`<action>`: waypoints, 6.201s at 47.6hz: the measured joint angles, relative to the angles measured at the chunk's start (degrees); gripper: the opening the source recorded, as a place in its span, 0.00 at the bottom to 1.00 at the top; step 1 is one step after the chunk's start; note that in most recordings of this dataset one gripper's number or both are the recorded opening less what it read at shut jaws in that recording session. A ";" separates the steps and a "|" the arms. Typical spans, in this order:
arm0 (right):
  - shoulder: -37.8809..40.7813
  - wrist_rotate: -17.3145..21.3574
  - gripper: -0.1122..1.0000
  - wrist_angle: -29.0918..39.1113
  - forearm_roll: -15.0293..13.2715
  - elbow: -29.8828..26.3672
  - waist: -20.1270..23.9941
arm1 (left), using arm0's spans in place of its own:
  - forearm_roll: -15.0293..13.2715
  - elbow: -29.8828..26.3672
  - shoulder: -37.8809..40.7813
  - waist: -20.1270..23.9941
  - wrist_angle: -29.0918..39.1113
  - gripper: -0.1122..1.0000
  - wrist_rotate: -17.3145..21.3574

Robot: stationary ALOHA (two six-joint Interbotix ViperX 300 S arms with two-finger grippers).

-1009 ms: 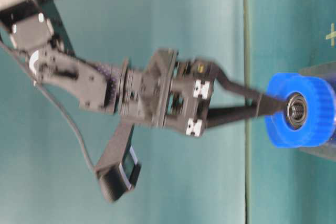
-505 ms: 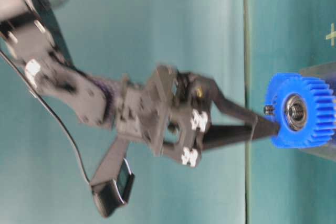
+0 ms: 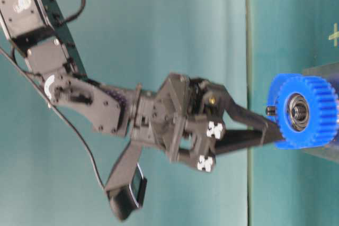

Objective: Fit the small gear onto the shaft.

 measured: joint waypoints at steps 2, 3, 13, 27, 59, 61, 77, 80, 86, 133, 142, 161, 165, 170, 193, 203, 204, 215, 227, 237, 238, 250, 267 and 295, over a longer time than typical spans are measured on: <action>-0.18 0.00 0.10 0.35 0.00 0.88 0.00 | 0.00 0.00 0.00 -0.09 0.00 0.10 0.00; -0.26 0.00 0.10 0.70 0.00 1.14 0.00 | 0.00 0.00 0.00 0.00 -0.09 0.10 0.00; -2.64 1.05 0.10 4.39 0.26 4.83 1.41 | 0.00 0.00 -0.09 -0.09 -0.09 0.10 -0.09; -4.83 1.85 0.10 4.57 -0.18 3.69 2.64 | 0.00 0.18 -0.18 0.00 -0.09 0.10 -0.09; -0.09 1.23 0.10 1.49 -1.32 -0.44 1.32 | 0.00 0.09 -0.18 0.00 -0.09 0.10 -0.09; -0.53 1.32 0.10 1.93 -1.23 0.26 1.23 | 0.00 0.09 -0.26 0.00 -0.18 0.10 -0.09; -5.19 3.16 0.10 7.12 -0.26 6.68 5.80 | 0.00 0.09 -0.26 0.00 -0.18 0.10 -0.09; -6.06 4.04 0.10 6.94 -0.09 6.77 6.33 | 0.00 0.09 -0.26 0.00 -0.18 0.10 -0.09; -7.47 4.92 0.10 5.71 -0.88 6.33 5.89 | 0.00 0.09 -0.35 0.00 -0.18 0.10 -0.09; -13.01 7.03 0.10 3.69 -0.18 8.09 6.68 | 0.00 0.88 -0.44 0.09 -0.44 0.10 -0.09; -19.25 6.94 0.10 0.88 -4.31 12.74 5.01 | 0.00 0.79 -0.35 0.09 -0.88 0.10 -0.09; -25.75 6.77 0.10 -11.78 -5.54 24.26 4.57 | 0.00 0.88 -0.44 0.09 -1.85 0.10 0.26; -25.75 6.77 0.10 -12.48 -5.63 25.49 4.57 | 0.00 0.88 -0.53 -0.35 -3.60 0.10 1.05; -26.02 6.68 0.10 -13.54 -5.63 26.46 4.48 | 0.00 0.88 -0.62 -0.53 -4.75 0.10 1.23; -31.46 5.36 0.13 -23.12 -5.63 33.13 4.48 | 0.00 1.49 -0.62 -1.05 -9.67 0.10 -1.05; -33.84 5.19 0.27 -27.95 -5.63 35.77 4.48 | 0.00 1.67 -0.44 -1.14 -9.84 0.10 -2.11; -33.93 5.27 0.30 -28.21 -5.63 35.95 4.57 | 0.00 1.76 -0.44 -1.05 -9.93 0.10 -2.11; -34.28 5.27 0.53 -28.65 -5.63 37.79 4.57 | 0.00 1.76 -0.62 -1.14 -9.93 0.10 -2.11; -34.37 5.19 0.55 -29.18 -5.63 38.23 4.57 | 0.00 1.76 -0.70 -1.14 -9.93 0.10 -2.11; -35.68 5.27 0.55 -29.88 -5.63 39.38 4.57 | 0.00 2.55 -0.88 -1.14 -9.93 0.10 -2.29; -35.77 5.19 0.55 -30.06 -5.54 39.46 4.66 | 0.00 2.55 -0.97 -1.14 -9.93 0.10 -2.29; -36.47 5.19 0.55 -32.78 -5.27 40.17 4.66 | 0.00 2.72 -1.41 -1.14 -9.93 0.10 -2.37; -36.56 5.27 0.55 -35.51 -5.27 41.13 4.75 | 0.00 3.25 -1.49 -1.14 -9.93 0.10 -2.46; -36.56 5.27 0.55 -37.00 -5.19 41.31 4.75 | 0.00 3.52 -1.49 -1.05 -9.93 0.10 -2.55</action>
